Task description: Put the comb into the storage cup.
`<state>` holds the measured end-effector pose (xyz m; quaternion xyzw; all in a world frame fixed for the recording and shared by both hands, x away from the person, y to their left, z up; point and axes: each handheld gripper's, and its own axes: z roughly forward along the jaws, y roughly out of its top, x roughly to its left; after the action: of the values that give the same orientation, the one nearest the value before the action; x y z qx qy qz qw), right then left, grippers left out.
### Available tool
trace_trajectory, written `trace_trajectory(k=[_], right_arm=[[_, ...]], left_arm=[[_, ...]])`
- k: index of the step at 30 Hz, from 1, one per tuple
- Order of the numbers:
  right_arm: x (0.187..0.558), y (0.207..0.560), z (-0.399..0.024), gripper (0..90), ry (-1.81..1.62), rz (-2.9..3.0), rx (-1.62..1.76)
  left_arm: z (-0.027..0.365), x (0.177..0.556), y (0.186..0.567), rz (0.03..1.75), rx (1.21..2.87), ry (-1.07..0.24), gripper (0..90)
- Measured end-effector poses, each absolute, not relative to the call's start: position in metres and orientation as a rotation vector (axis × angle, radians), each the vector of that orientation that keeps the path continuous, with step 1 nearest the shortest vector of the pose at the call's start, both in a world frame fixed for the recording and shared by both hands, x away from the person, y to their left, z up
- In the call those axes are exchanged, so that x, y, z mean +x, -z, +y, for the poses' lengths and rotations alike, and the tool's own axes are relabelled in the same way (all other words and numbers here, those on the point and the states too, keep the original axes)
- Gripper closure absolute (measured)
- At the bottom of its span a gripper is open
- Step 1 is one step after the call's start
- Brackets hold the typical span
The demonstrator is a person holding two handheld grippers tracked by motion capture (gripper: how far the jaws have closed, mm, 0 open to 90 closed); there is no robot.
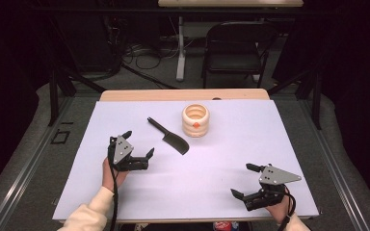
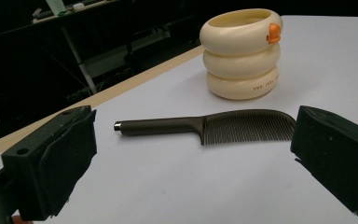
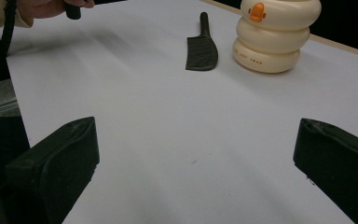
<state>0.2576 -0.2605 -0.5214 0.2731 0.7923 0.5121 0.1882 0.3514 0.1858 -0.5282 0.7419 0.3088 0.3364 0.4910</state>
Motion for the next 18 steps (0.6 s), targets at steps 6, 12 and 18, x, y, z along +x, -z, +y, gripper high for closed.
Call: trace_trajectory(k=[6, 12, 18], right_arm=[[0.258, 0.522, -0.261, 0.0, -1.441, 2.23, 0.769], [0.258, 0.522, -0.26, 0.0, -1.443, 2.23, 0.768], [0.258, 0.522, -0.261, 0.0, -1.443, 2.231, 0.77]], left_arm=[[0.185, 0.359, 0.527, 0.746, 1.796, -0.819, 0.2], [0.183, 0.369, 0.524, 0.744, 1.807, -0.818, 0.3], [0.182, 0.379, 0.522, 0.753, 1.811, -0.817, 0.2]])
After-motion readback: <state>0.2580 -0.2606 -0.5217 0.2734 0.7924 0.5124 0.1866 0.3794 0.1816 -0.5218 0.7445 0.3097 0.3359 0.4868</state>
